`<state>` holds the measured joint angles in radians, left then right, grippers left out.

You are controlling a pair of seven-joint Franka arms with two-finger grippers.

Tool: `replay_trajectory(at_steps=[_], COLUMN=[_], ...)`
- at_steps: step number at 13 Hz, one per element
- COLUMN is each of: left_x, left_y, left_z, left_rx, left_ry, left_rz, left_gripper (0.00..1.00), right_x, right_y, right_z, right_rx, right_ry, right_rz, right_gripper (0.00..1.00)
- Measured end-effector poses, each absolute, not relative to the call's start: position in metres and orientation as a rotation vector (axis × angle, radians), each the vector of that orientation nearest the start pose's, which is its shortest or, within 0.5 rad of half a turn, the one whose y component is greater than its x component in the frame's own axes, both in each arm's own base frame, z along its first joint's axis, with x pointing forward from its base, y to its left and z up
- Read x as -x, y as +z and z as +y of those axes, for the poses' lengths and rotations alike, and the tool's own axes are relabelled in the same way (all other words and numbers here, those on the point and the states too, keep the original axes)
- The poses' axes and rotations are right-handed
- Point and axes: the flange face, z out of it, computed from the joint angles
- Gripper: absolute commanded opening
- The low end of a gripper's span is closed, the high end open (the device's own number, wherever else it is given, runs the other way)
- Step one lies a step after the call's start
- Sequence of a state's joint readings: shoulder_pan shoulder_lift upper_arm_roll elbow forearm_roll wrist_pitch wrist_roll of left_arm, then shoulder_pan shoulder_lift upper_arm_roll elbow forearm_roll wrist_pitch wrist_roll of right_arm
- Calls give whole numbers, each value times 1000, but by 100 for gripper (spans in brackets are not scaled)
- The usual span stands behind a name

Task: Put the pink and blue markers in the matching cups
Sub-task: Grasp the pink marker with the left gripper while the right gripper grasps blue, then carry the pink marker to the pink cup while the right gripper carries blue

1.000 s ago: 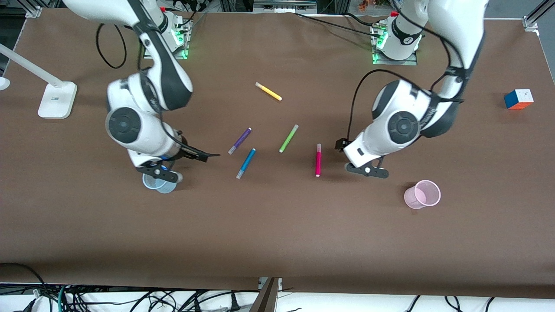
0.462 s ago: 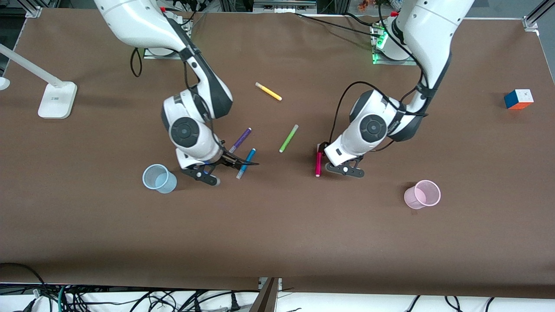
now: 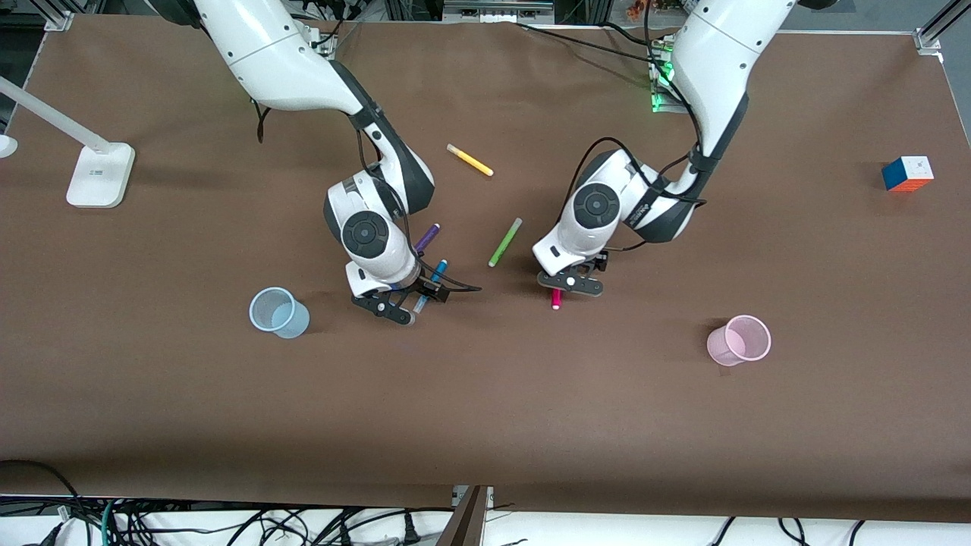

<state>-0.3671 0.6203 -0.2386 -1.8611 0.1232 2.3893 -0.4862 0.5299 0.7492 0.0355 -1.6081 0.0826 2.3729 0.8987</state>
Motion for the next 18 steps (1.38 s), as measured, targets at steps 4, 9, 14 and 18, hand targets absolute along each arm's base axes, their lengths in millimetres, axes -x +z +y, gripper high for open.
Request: replay_trajectory(at_steps=[4, 9, 14, 18], left_x=[-511, -512, -517, -531], left_y=[170, 170, 177, 210], left_z=[-369, -369, -365, -352], left_rx=[3143, 3143, 3122, 3038], left_ry=[150, 147, 171, 194], left_rz=[264, 261, 253, 274], left_gripper=[81, 8, 7, 4], right_x=[-586, -583, -578, -577], right_y=[175, 166, 168, 168], right_z=[375, 380, 390, 391], right_rx=[2999, 2989, 2979, 2979], right_ry=[45, 39, 37, 36], right_rz=[605, 638, 673, 669], right_gripper=[99, 98, 82, 0])
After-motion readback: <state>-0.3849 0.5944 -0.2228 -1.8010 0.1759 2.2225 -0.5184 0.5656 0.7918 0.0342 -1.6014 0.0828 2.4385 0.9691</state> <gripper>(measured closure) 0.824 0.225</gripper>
